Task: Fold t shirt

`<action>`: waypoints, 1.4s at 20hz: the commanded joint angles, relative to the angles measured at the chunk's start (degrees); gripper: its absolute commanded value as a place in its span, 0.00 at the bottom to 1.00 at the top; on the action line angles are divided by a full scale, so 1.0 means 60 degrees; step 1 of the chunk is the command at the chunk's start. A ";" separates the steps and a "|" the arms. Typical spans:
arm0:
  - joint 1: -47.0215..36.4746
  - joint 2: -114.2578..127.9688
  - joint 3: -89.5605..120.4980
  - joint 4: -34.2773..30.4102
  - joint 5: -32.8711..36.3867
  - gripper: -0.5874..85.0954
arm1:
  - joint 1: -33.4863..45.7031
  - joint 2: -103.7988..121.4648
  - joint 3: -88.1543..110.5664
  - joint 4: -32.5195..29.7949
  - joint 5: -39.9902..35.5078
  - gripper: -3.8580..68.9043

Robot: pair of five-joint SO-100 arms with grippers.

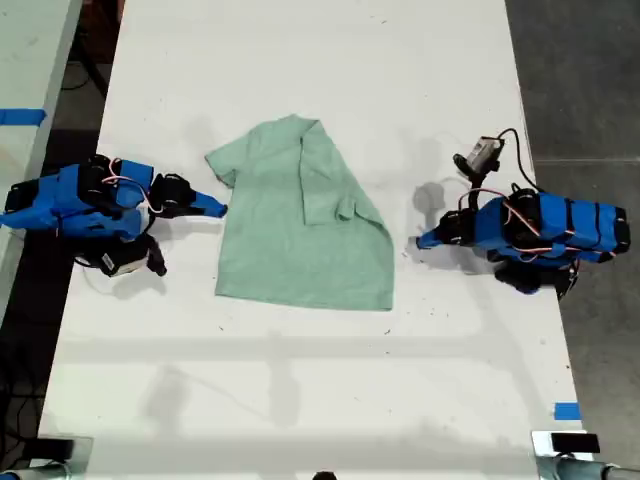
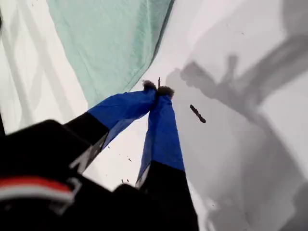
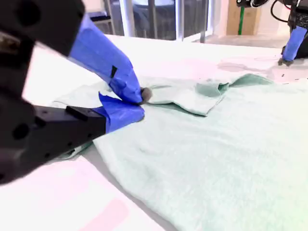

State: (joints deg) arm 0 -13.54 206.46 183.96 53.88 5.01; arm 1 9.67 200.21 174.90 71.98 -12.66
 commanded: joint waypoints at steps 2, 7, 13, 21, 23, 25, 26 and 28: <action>-0.0322 0.0044 0.0103 0.0146 -0.0396 0.01 | 0.0059 0.0146 0.0439 0.0044 0.0117 0.06; -0.0366 0.0044 0.0117 0.0205 -0.0483 0.01 | 0.0059 0.0146 0.0439 0.0044 0.0132 0.06; -0.0366 0.0044 0.0117 0.0264 -0.0527 0.01 | 0.0059 0.0146 0.0439 0.0059 0.0146 0.06; -0.1772 -0.4878 -0.2988 -0.0571 0.0938 0.01 | 0.0103 0.0146 0.0439 0.0044 0.0117 0.06; -0.1421 -0.3018 -0.2080 -0.0249 0.0601 0.01 | 0.0103 0.0146 0.0439 0.0044 0.0132 0.06; -0.1348 -0.0850 -0.1421 0.0894 0.0483 0.01 | 0.0088 0.0146 0.0439 0.0059 0.0132 0.06; -0.1377 0.0073 -0.1113 0.1465 0.0454 0.01 | 0.0088 0.0146 0.0439 0.0059 0.0132 0.06; -0.1216 0.0059 -0.0864 0.1348 0.0381 0.01 | 0.0044 0.0146 0.0439 0.0059 0.0176 0.06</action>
State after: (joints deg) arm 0 -22.50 204.26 178.15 61.52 8.44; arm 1 9.67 200.21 174.90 72.16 -12.22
